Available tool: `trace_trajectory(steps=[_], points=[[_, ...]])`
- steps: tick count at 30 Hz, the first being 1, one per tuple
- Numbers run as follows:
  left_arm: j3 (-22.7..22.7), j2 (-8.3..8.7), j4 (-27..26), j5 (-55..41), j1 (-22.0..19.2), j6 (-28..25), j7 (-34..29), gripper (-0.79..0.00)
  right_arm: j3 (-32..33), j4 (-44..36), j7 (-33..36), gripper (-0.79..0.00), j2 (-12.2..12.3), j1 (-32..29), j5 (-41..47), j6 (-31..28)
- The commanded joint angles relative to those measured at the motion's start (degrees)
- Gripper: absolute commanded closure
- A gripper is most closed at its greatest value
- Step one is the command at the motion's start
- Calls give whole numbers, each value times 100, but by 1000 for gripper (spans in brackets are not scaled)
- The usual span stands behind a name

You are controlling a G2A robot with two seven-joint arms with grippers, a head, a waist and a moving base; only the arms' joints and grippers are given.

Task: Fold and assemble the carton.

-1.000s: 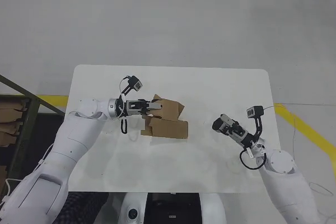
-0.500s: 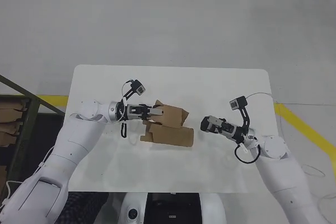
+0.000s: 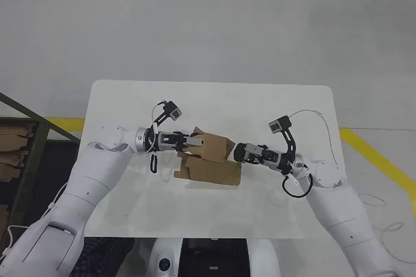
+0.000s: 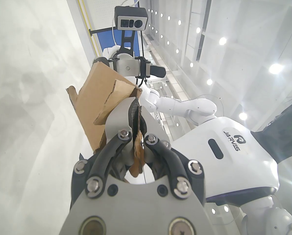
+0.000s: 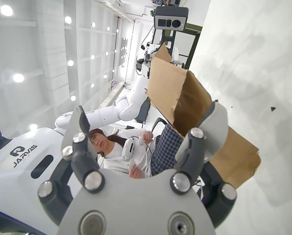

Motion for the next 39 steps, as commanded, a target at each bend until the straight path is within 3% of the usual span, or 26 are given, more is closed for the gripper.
trace_trajectory(steps=[1,9,21,24,25,30,32,36,39], points=[[6,-2,-6,24,11,-21,21,0,-44,-9,20,-705,-12,22,30,-25],[-15,3,-93,-3,42,-15,15,0,-184,25,85,-683,-44,117,11,43],[-51,29,-221,32,119,16,-15,0,-564,427,145,-573,-183,413,294,138],[-46,32,-242,25,126,30,-30,0,-646,579,168,-505,-223,510,374,150],[-45,32,-249,17,125,39,-39,0,-668,622,190,-406,-235,541,405,153],[7,27,-244,16,105,107,-107,0,-716,821,312,-296,-274,656,531,171],[34,24,-232,87,74,104,-104,0,-718,893,370,-215,-280,684,546,185],[57,19,-197,119,22,82,-82,0,-695,1006,446,-135,-281,727,530,234],[62,18,-162,116,-12,75,-75,0,-693,1052,512,-132,-277,761,447,314]])
